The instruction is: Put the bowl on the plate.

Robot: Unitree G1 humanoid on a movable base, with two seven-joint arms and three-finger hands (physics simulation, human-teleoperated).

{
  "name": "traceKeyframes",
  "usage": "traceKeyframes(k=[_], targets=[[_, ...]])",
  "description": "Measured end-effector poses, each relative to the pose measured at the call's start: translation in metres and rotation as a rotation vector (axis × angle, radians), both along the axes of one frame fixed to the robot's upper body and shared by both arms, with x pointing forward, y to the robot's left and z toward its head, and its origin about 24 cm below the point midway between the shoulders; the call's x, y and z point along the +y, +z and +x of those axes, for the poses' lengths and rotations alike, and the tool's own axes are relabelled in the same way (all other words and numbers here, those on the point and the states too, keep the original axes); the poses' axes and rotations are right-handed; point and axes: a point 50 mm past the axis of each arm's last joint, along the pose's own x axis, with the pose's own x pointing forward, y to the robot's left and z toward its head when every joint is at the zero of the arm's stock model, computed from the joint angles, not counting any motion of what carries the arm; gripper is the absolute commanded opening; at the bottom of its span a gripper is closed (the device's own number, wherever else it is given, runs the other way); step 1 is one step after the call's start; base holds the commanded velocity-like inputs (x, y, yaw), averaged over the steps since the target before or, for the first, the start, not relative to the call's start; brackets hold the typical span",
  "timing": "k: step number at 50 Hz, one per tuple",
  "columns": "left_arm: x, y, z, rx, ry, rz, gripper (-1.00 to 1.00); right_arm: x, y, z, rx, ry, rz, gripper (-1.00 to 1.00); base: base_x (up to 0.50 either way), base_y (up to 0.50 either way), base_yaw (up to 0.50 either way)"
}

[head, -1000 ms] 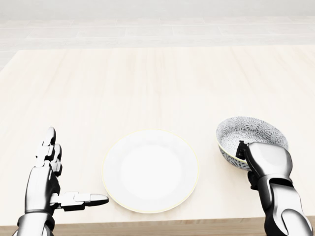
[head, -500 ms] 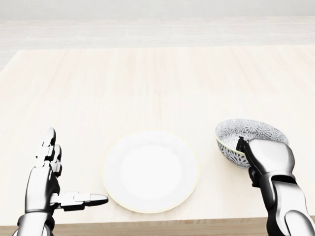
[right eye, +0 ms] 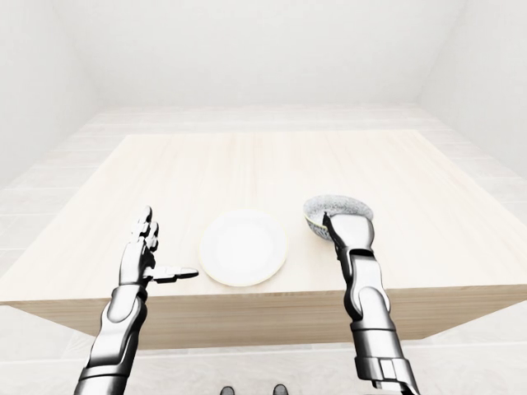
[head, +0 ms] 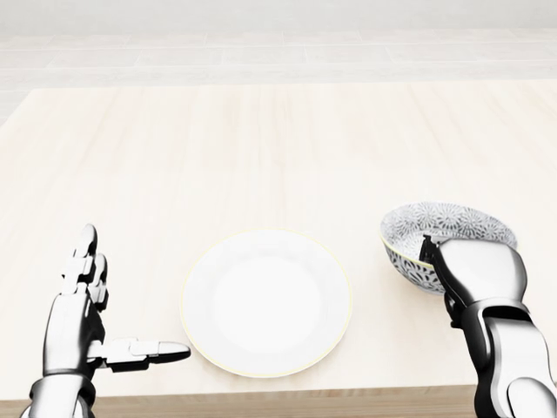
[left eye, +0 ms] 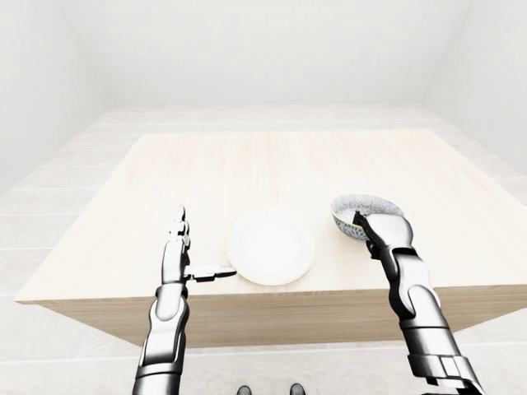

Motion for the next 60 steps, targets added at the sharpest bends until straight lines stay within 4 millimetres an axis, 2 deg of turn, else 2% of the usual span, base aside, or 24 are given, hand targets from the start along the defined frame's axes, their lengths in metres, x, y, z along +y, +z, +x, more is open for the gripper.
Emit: traceKeyframes(k=[34,60], targets=[[0.000,-0.007,0.002,0.031,0.001,-0.001,1.00,0.021,0.010,-0.011,-0.024,0.030,-0.019,-0.50,0.00,0.00,0.00],[-0.001,-0.012,0.004,0.056,0.001,0.006,1.00,0.048,0.019,-0.012,-0.049,0.098,0.007,-0.49,0.00,0.00,0.00]])
